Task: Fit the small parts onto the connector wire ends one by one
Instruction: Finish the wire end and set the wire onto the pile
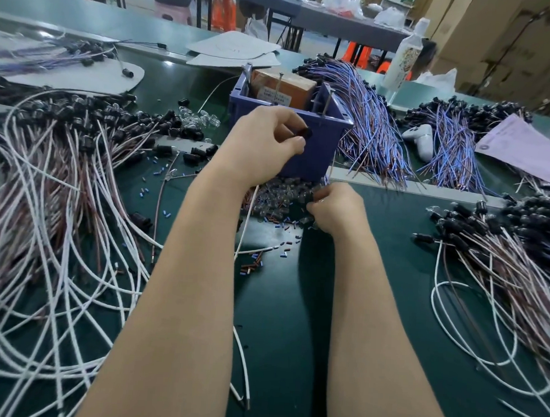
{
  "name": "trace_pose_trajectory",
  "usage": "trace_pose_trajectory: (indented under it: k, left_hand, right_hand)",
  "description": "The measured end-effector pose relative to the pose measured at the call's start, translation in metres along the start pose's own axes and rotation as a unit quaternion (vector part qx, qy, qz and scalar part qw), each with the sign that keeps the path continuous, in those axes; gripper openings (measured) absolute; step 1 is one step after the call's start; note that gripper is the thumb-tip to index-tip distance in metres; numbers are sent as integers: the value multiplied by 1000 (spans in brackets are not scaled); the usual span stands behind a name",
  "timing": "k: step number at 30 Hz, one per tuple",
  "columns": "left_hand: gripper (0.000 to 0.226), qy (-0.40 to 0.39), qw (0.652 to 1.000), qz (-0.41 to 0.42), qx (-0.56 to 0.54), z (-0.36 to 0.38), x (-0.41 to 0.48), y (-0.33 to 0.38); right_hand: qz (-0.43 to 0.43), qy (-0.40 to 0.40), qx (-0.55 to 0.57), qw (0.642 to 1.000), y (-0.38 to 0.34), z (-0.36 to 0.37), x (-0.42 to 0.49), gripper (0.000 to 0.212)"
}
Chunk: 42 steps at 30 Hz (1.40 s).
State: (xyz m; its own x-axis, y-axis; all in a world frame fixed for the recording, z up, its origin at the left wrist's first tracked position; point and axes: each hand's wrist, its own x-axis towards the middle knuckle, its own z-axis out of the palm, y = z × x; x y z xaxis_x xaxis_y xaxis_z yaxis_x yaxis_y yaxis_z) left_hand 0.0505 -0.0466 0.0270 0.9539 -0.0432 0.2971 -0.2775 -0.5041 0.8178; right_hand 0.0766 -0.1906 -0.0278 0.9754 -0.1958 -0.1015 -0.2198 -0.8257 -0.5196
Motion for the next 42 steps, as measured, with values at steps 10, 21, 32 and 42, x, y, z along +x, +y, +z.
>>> trace_pose_trajectory:
  k: [10, 21, 32, 42]
  left_hand:
    - [16, -26, 997, 16, -70, -4, -4, -2]
    - [20, -18, 997, 12, -70, -1, -3, -5]
    - [18, -28, 999, 15, -25, -1, -1, -3]
    - [16, -24, 999, 21, -24, 1, -1, -2]
  right_hand:
    - [-190, 94, 364, 907, -18, -30, -22, 9]
    - [-288, 125, 314, 896, -34, -46, -32, 11]
    - [-307, 158, 292, 892, -35, -46, -29, 11]
    - [-292, 164, 263, 905, -35, -47, -31, 8]
